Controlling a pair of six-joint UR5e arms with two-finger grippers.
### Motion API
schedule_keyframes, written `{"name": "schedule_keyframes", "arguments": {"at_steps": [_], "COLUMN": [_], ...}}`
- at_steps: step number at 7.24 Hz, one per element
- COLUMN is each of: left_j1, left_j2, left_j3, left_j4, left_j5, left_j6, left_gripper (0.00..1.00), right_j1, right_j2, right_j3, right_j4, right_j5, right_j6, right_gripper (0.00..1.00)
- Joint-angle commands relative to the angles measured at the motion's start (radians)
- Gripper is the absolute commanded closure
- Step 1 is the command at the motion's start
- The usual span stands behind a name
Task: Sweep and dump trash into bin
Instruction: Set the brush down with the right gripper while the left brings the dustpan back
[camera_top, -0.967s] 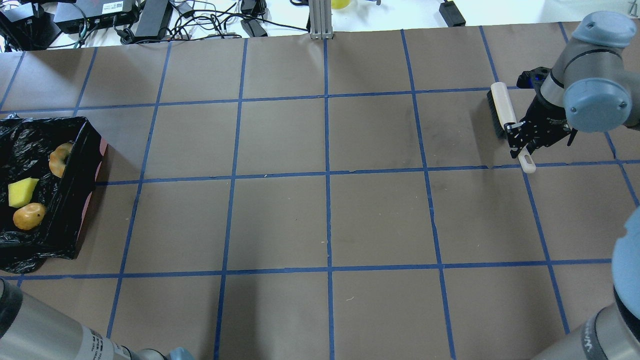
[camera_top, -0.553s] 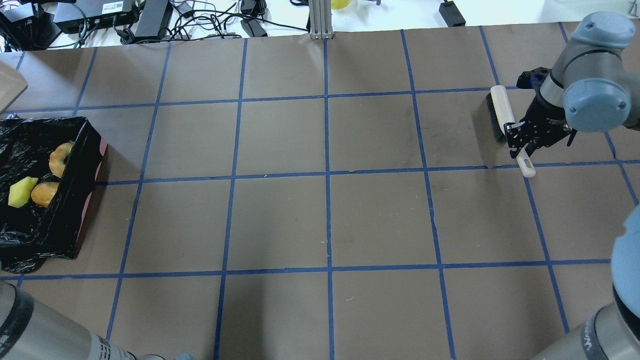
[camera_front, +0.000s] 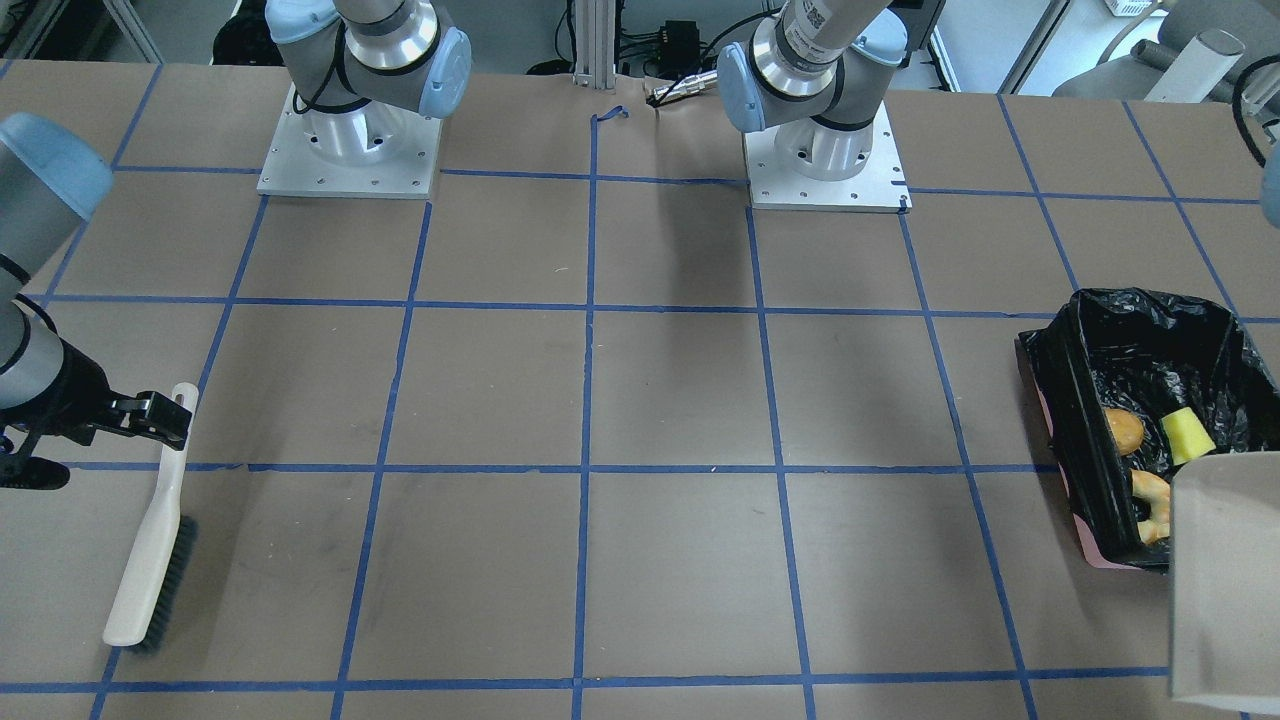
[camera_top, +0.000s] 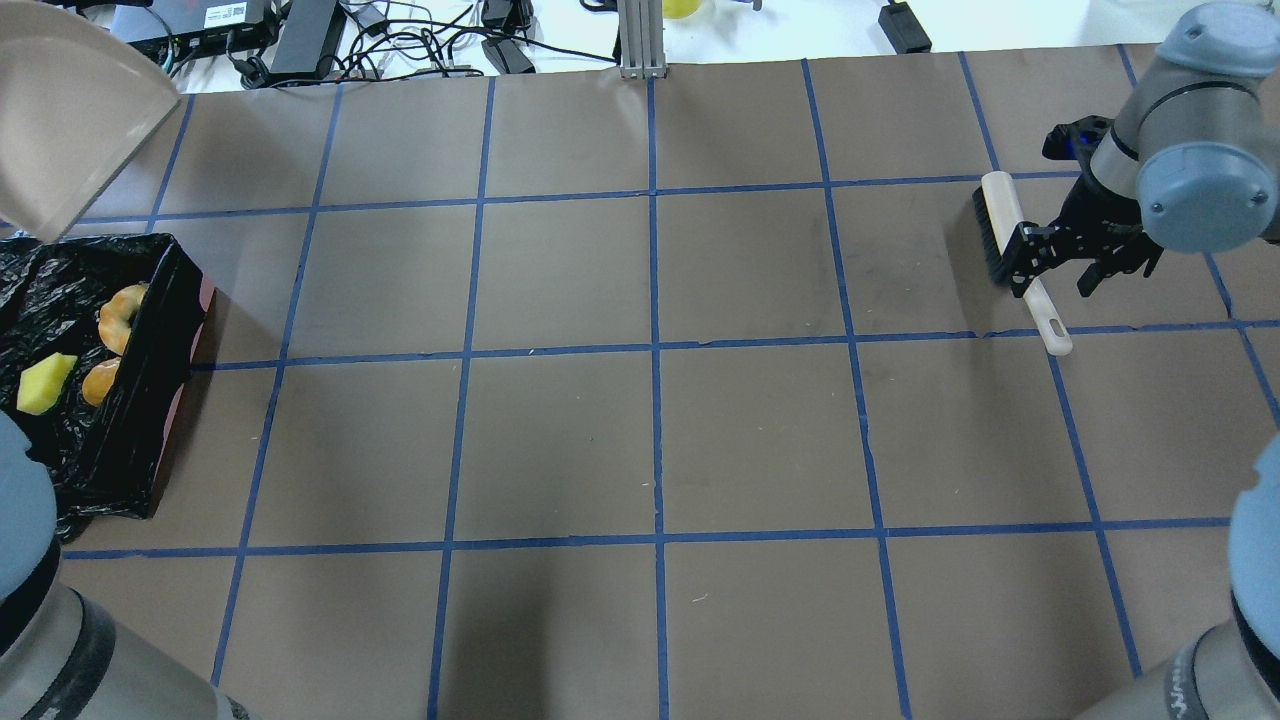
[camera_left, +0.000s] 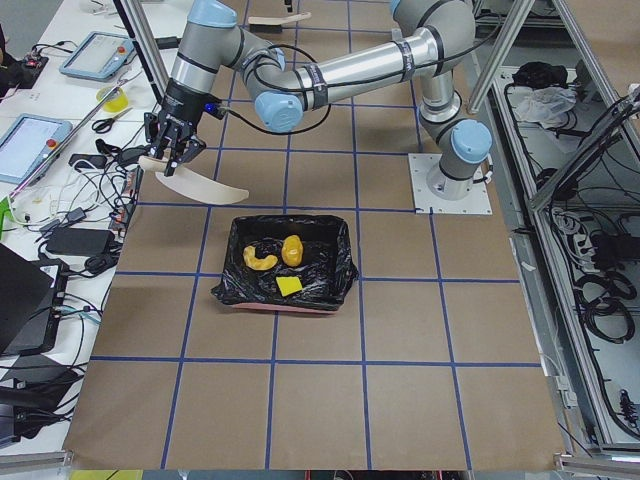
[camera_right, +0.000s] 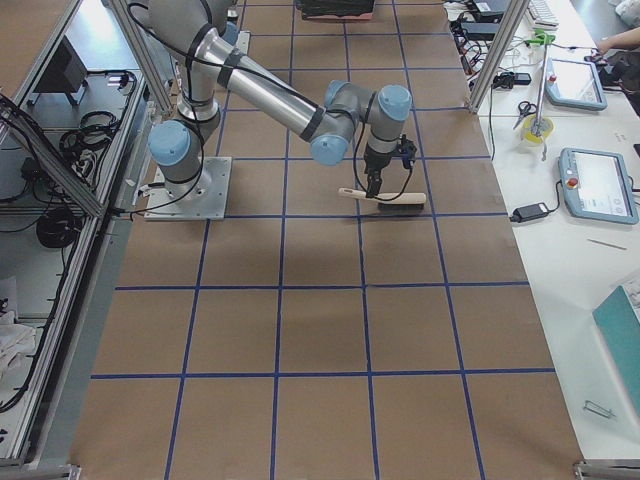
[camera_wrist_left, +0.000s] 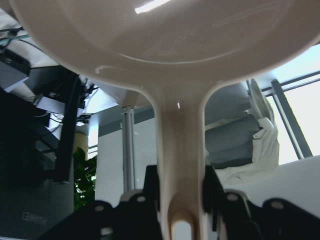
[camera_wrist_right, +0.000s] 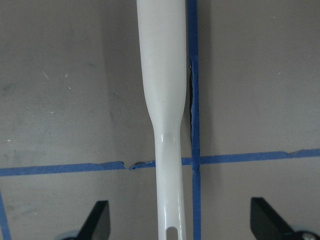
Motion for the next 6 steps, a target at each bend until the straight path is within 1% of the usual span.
{"name": "schedule_keyframes", "arguments": {"at_steps": [1, 2, 3, 4, 5, 6], "left_j1": [-0.065, -0.087, -0.089, -0.096, -0.11, -0.147], "left_j2": [-0.026, -0.033, -0.044, -0.055, -0.081, -0.092], "left_j3": [-0.055, -0.121, -0.188, -0.227, -0.247, -0.273], "left_j4": [-0.019, -0.02, -0.019, -0.02, -0.063, -0.1], "left_j5": [-0.134, -0.171, -0.261, -0.34, -0.345, -0.334], "left_j6": [-0.191, -0.331, -0.438, -0.474, -0.493, -0.58], "left_gripper": [1.0, 1.0, 1.0, 1.0, 1.0, 1.0], "right_j1": [0.027, 0.111, 0.18, 0.208, 0.254, 0.27], "right_j2": [-0.136, -0.188, -0.233, -0.271, -0.313, -0.336], "right_j3": [-0.012, -0.012, -0.014, -0.025, -0.026, -0.029], "right_j4": [0.087, 0.112, 0.1, 0.113, 0.121, 0.236], "right_j5": [0.004, 0.004, -0.005, 0.003, -0.002, -0.014], "right_j6": [0.061, 0.141, 0.157, 0.16, 0.163, 0.23], "right_gripper": [0.0, 0.0, 0.0, 0.0, 0.0, 0.0]}}
